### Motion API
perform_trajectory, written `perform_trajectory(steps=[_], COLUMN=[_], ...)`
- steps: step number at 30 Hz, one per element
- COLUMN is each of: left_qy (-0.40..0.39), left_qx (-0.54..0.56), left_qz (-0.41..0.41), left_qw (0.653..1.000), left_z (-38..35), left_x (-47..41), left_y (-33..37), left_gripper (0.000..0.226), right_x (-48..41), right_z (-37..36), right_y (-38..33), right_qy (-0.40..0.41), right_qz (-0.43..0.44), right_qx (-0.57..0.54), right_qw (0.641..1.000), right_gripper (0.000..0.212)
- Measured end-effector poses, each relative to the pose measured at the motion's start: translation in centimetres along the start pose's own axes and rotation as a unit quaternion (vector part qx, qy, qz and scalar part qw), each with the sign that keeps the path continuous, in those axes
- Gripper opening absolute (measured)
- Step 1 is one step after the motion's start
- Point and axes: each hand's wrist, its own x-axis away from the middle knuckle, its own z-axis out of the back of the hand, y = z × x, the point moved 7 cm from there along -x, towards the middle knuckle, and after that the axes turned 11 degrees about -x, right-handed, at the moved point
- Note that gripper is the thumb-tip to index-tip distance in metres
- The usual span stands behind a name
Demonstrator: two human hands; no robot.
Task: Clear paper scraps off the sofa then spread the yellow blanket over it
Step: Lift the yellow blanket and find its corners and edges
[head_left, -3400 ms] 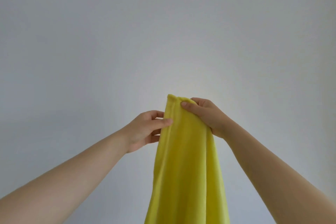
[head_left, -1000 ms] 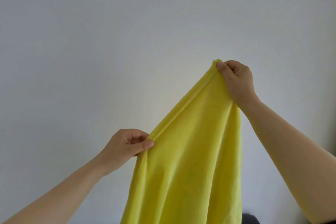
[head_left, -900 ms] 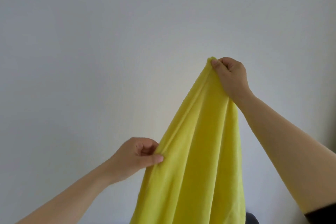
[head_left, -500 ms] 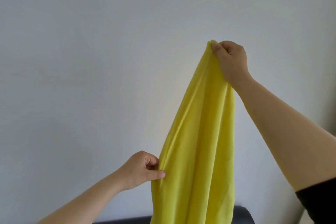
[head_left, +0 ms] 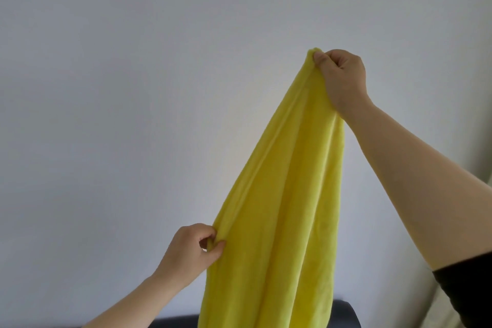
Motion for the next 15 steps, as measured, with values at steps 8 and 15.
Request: perform_trajectory(steps=[8, 15], left_qy=[0.125, 0.222], left_qx=[-0.016, 0.006], left_qz=[0.101, 0.12], left_qw=[0.987, 0.968], left_z=[5.8, 15.6], left_x=[-2.8, -9.2], left_y=[-3.4, -3.1], left_gripper=[0.017, 0.017], right_x=[-0.5, 1.6], right_z=[1.6, 4.7], right_y=[-0.1, 4.3], right_qy=[0.011, 0.066], right_qz=[0.022, -0.016], right_qx=[0.068, 0.11], right_qw=[0.997, 0.992], right_gripper=[0.032, 0.04])
